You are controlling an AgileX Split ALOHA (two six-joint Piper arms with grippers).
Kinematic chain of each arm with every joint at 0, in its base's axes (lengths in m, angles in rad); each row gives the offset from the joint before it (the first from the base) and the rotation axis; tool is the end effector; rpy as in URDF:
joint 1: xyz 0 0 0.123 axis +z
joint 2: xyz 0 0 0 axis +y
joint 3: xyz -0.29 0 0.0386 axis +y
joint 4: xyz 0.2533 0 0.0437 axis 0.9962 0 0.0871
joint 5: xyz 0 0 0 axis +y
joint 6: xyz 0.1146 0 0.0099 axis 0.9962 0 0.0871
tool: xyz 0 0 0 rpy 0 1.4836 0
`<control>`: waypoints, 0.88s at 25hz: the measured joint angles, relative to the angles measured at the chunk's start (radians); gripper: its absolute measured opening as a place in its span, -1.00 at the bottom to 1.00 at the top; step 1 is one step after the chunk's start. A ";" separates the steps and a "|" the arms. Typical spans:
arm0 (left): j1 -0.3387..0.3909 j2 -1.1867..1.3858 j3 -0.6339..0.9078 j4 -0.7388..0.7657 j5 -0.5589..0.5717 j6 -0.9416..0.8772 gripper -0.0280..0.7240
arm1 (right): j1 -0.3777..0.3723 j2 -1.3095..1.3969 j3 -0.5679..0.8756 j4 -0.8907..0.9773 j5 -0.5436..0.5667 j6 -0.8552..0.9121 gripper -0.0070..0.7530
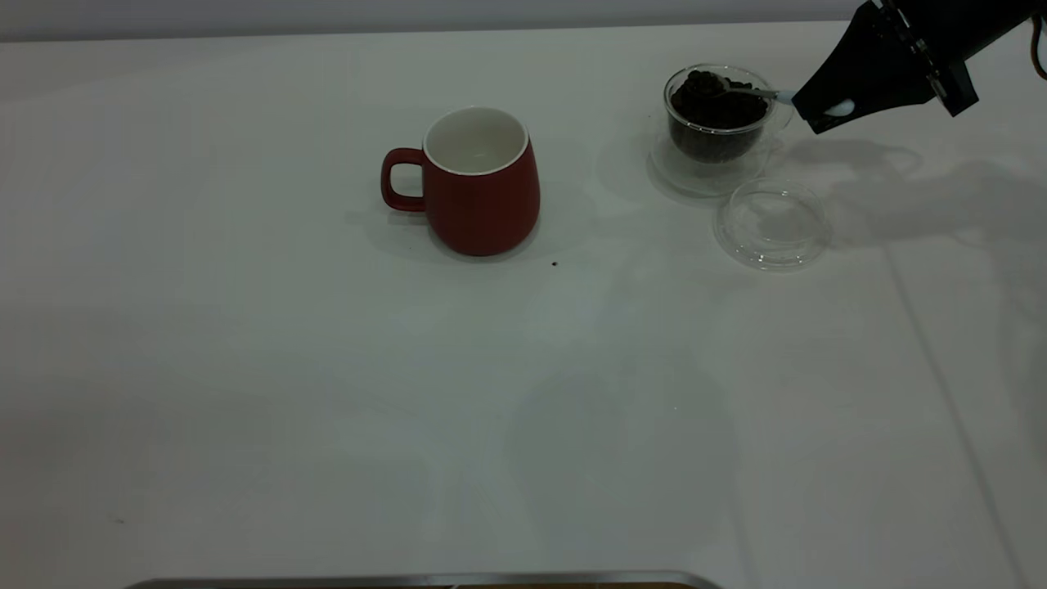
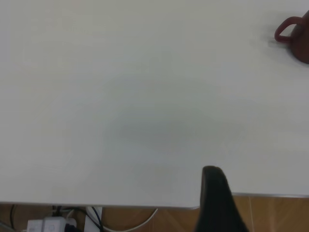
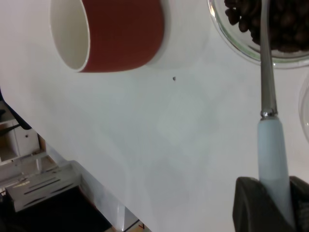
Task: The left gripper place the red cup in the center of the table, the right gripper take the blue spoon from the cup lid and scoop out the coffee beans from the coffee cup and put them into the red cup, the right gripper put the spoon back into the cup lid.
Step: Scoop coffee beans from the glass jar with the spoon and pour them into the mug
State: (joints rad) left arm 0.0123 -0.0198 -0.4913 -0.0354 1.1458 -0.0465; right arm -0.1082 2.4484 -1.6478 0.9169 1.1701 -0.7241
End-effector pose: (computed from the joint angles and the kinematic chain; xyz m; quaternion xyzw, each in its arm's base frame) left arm 0.0070 -0.0036 0.2579 -0.0241 0.8715 -0.0260 0.4892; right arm 0.4536 0.0353 0.0492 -0.0455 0.9150 0.4000 0.0241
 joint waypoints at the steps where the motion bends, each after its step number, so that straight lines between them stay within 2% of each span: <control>1: 0.000 0.000 0.000 0.000 0.000 0.000 0.45 | -0.001 0.000 0.000 0.007 0.000 -0.005 -0.68; 22: 0.000 0.000 0.000 0.000 0.000 0.002 0.45 | -0.014 0.000 0.000 0.045 0.001 -0.014 -0.68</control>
State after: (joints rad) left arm 0.0123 -0.0198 -0.4913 -0.0354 1.1458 -0.0444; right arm -0.1225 2.4484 -1.6478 0.9617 1.1712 -0.7379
